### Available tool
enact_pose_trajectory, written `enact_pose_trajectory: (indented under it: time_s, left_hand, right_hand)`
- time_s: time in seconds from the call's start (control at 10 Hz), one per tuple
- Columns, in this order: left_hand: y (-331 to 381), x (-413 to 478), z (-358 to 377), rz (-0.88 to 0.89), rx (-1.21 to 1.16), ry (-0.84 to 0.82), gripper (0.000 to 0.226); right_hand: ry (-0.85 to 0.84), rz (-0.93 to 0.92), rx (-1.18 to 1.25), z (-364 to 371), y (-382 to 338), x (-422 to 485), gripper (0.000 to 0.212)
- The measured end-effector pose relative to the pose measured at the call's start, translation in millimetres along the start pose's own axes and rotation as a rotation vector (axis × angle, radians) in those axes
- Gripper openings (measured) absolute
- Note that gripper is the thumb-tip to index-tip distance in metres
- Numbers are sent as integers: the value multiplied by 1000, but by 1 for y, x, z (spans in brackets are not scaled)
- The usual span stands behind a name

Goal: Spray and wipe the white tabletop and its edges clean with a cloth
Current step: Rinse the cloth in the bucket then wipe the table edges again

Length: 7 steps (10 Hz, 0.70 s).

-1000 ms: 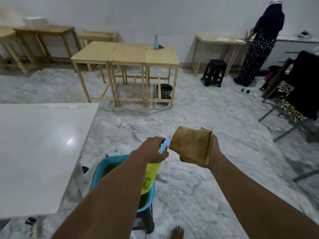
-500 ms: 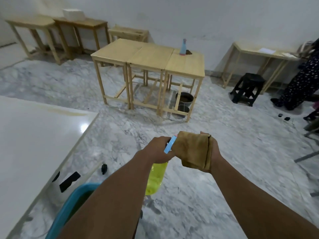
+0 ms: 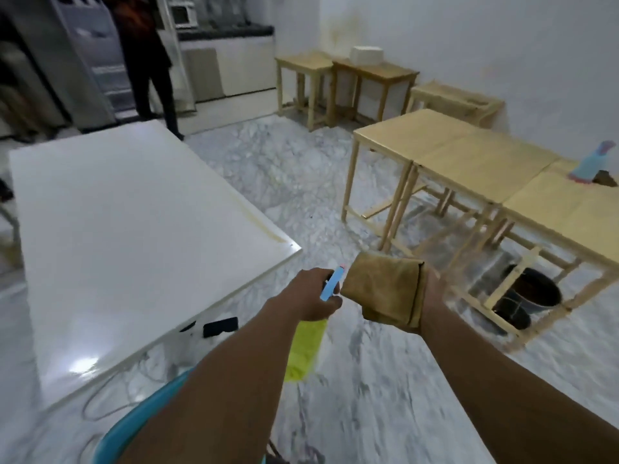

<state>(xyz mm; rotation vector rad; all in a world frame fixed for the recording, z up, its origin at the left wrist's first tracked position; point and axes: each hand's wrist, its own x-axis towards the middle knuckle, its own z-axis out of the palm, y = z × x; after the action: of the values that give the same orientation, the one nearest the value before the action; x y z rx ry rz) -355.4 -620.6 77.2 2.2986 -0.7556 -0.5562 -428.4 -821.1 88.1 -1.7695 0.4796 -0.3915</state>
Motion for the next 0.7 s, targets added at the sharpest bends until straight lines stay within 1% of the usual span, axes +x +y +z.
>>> enact_pose_trajectory:
  time_s: [0.1,0.2,0.3,0.4,0.5,0.6,0.7]
  left_hand:
    - [-22,20,-15,-138,22,26,11]
    - [-45,52,-36,-217,21,57,12]
    - [-63,101,-78,-264,7,153,12]
    - [-74,193,-129,-288,-19,188,14]
    - [-72,250,-169,-289,-55,189,15]
    - [-69,293,-198,-290,-29,136,14]
    - [-62,327,-223,-298,-27,74,21]
  right_hand:
    - [-444,-373,-534,36,-10,36,58]
    - [-585,-523,-985,68,-5,88,32]
    - [-453,-869,-667,103,11,169,43]
    - [-467,-105,-235,133,-43,278,46]
    - [-643,-334,-379,156,-66,332,30]
    - [-807,73,-180,178,-64,408,43]
    - [-844,277,130,199,-63,463,51]
